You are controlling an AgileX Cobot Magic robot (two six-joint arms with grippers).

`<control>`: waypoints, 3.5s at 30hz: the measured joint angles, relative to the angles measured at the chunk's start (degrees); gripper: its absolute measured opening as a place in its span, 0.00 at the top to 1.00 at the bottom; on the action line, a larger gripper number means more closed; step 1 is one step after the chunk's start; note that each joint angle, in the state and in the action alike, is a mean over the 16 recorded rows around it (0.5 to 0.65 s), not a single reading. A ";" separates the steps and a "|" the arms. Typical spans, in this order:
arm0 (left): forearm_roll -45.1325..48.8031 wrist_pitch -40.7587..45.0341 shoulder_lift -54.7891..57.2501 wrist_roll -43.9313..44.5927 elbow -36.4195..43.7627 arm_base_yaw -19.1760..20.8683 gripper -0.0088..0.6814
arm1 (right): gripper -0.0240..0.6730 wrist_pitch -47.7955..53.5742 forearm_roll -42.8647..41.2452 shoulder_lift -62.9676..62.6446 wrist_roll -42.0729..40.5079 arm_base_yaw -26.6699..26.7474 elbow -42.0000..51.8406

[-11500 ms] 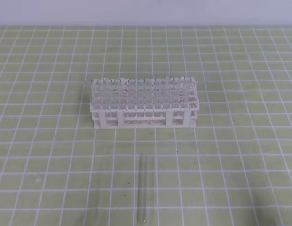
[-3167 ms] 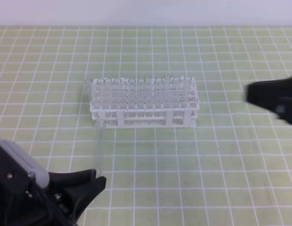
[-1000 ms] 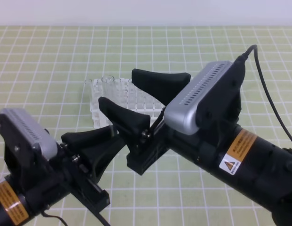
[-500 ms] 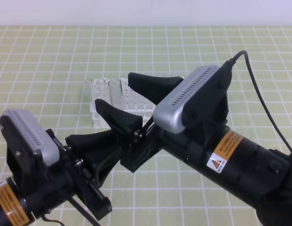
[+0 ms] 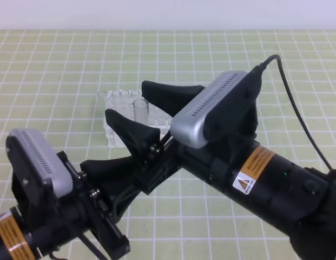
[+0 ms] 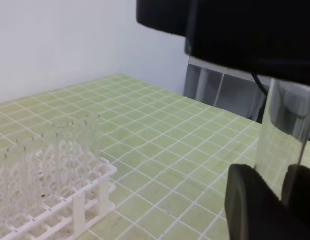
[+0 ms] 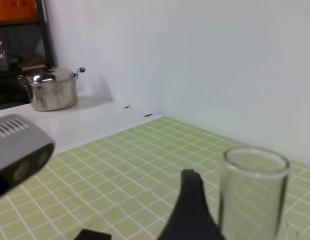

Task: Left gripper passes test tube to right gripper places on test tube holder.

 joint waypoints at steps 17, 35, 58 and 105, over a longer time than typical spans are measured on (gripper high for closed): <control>1.34 0.34 0.08 -1.30 -0.01 0.02 0.88 | 0.65 3.03 -0.06 0.14 0.86 0.28 -0.69; 0.84 -0.08 -0.02 -4.44 0.00 -0.03 0.94 | 0.84 3.09 -0.04 0.04 1.87 0.59 -0.69; 1.29 -0.28 0.05 -7.83 0.00 -0.06 0.90 | 0.65 1.79 0.28 0.04 0.54 0.27 -0.69; -3.25 0.04 0.05 -2.86 0.00 -0.06 0.93 | 0.59 1.24 2.58 -1.94 3.21 -0.02 -0.69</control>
